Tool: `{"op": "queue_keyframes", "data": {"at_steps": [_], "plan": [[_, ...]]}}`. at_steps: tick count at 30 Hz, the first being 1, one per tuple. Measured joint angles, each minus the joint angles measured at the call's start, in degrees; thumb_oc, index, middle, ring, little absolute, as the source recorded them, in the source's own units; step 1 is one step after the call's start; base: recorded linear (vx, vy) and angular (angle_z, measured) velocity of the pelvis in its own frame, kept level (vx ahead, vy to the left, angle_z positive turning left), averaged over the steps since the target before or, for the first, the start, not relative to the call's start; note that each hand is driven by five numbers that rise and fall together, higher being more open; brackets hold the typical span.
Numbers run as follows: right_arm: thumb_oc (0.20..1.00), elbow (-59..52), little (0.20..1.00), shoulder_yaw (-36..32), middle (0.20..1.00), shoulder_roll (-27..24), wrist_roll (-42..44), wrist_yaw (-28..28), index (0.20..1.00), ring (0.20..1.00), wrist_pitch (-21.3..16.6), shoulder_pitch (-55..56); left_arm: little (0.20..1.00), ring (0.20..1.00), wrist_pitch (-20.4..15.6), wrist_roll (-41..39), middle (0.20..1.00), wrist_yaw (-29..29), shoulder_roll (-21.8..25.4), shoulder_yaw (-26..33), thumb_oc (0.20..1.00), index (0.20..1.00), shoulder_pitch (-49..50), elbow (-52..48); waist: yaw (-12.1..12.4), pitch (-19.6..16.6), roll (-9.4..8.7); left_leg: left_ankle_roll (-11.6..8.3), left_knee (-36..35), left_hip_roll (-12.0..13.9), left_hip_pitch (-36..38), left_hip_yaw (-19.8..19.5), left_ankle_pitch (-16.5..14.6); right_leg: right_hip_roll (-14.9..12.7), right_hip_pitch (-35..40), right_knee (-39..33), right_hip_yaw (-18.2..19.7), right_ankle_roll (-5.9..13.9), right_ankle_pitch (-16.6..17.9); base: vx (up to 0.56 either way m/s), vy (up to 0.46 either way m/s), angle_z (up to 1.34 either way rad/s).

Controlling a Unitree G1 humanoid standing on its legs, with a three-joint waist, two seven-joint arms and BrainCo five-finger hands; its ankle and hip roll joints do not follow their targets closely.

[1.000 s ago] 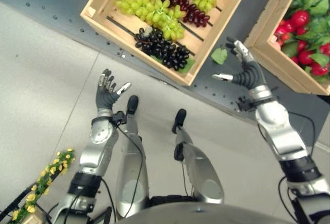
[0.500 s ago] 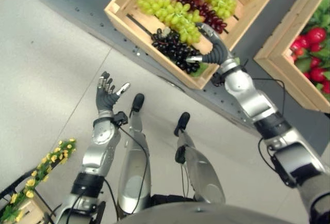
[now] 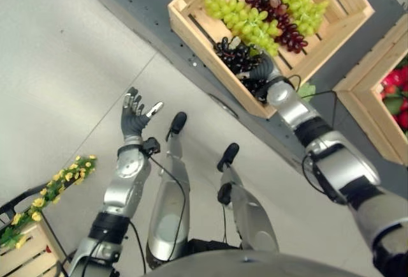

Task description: Pick up the fruits from the basket on one side to the basket on the other side

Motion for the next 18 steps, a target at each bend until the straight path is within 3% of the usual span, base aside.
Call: {"op": "queue_keyframes", "data": {"at_steps": [11, 18], "plan": [[1.0, 11.26, 1.0, -0.32, 1.0, 1.69, 1.1, -0.97, 1.0, 1.0, -2.11, -2.92, 1.0, 1.0, -0.76, -0.8, 1.0, -1.02, 0.77, -2.48, 1.0, 1.0, -2.72, 0.0, 0.03, -0.19, 0.56, 0.21, 0.15, -1.87, -0.09, -1.26, 0.15, -1.54, 0.81, 0.0, -1.41, 0.75, -0.47, 0.01, 0.019, 0.08], [1.0, 13.55, 1.0, -0.52, 1.0, 1.18, 1.28, -1.0, 1.0, 1.0, -2.16, -3.35, 1.0, 1.0, -0.94, -0.94, 1.0, -1.85, 0.94, -5.28, 1.0, 1.0, -3.31, 0.02, 0.02, -0.55, 2.81, 0.35, 0.18, -2.79, -0.12, -1.29, 0.26, -2.36, 0.95, 0.0, -1.51, 1.25, -0.45, -0.01, 0.014, 0.02]]}}
